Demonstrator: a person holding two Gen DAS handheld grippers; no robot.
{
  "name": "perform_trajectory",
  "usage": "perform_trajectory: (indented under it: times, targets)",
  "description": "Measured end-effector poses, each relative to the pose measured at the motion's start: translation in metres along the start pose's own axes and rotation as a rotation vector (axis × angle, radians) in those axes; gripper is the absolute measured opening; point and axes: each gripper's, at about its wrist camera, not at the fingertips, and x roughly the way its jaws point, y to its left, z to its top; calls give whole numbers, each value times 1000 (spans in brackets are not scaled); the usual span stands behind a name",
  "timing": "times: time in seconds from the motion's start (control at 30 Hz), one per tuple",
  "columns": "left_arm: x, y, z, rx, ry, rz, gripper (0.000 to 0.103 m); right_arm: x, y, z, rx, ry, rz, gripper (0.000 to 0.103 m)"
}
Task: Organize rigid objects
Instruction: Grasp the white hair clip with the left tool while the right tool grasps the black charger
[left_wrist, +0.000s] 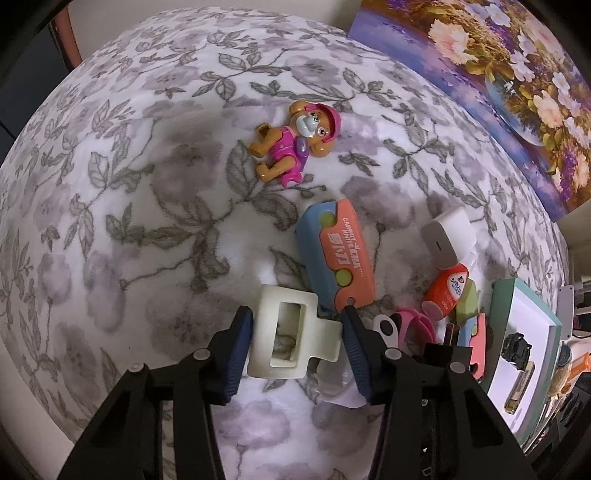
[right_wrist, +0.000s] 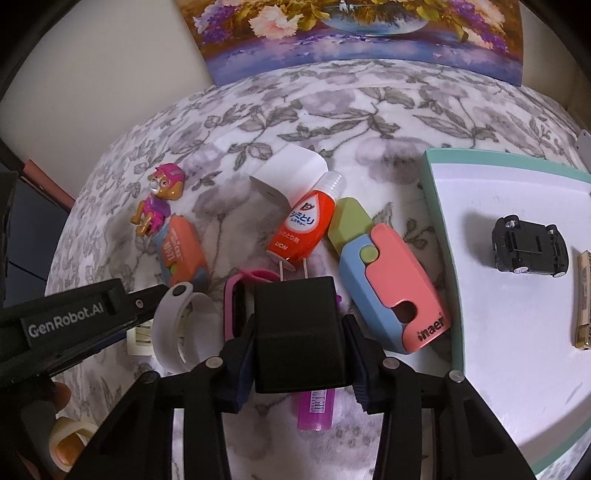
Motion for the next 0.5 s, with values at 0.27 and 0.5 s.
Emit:
perform_trajectory:
  times: [0.27,0.5]
  targets:
    - [-8,3,2,-5,-13,-18,50,-2,-2,0,15,-2,7,45]
    - [-27,3,4,-10,-72,-37,50,-13,-3,4,37,-31,33,44]
